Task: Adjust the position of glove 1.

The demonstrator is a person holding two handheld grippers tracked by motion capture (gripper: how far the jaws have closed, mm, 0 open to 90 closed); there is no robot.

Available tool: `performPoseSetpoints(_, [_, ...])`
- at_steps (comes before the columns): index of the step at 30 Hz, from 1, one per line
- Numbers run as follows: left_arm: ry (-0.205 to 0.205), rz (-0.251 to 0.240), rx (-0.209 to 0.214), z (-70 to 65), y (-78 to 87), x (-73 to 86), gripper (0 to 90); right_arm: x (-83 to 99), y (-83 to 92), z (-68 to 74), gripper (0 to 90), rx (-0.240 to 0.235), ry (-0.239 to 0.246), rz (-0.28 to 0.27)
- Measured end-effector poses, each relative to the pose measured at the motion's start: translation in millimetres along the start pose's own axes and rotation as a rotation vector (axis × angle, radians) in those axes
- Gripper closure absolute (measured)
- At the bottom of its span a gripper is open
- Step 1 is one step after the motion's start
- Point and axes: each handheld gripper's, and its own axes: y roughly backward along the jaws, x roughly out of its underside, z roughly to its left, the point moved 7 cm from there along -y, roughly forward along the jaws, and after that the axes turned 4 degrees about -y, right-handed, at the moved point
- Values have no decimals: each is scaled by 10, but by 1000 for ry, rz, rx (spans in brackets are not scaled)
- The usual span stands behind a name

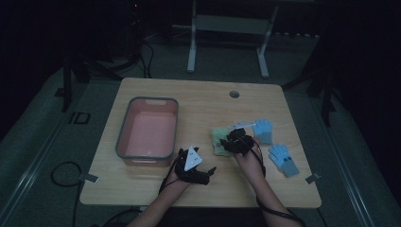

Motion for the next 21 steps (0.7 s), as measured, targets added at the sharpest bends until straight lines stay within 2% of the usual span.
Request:
performPoseSetpoints(1, [32,-21,40,-16,-19,-23,46,-3,41,-15,571,-19,5,-14])
performPoseSetpoints(2, [34,-21,60,-27,-26,-26,46,-5,64,-16,570,-38,7,-20])
performPoseSetpoints(6, [-10,12,59,-38,-55,-21,59,2,121,-40,494,-54,25,-21])
performPoseSetpoints(7, [-5,20,54,-33,-57,-25,58,4,135,-49,493,-53,34,-22])
performPoseSetpoints(8, [18,35,64,-28,-57,-31,59,3,151,-55,487,-58,45,-25])
performPoseSetpoints(10, [86,62,114,-16,-55,-55,59,-8,183,-78,497,-65,53,-38])
performPoseSetpoints(11, [112,85,116,6,-54,-66,59,-16,195,-91,506,-74,47,-42])
performPoseSetpoints(13, [122,91,99,51,-46,-105,58,-31,212,-132,517,-86,42,-48])
performPoseSetpoints(16, [88,99,107,83,-52,-133,58,-53,227,-177,519,-95,50,-56])
performPoseSetpoints(19, [62,100,156,68,-102,-133,59,-66,232,-230,518,-97,69,-65])
performPoseSetpoints(21, [15,112,152,58,-155,-136,59,-72,223,-274,512,-100,70,-61])
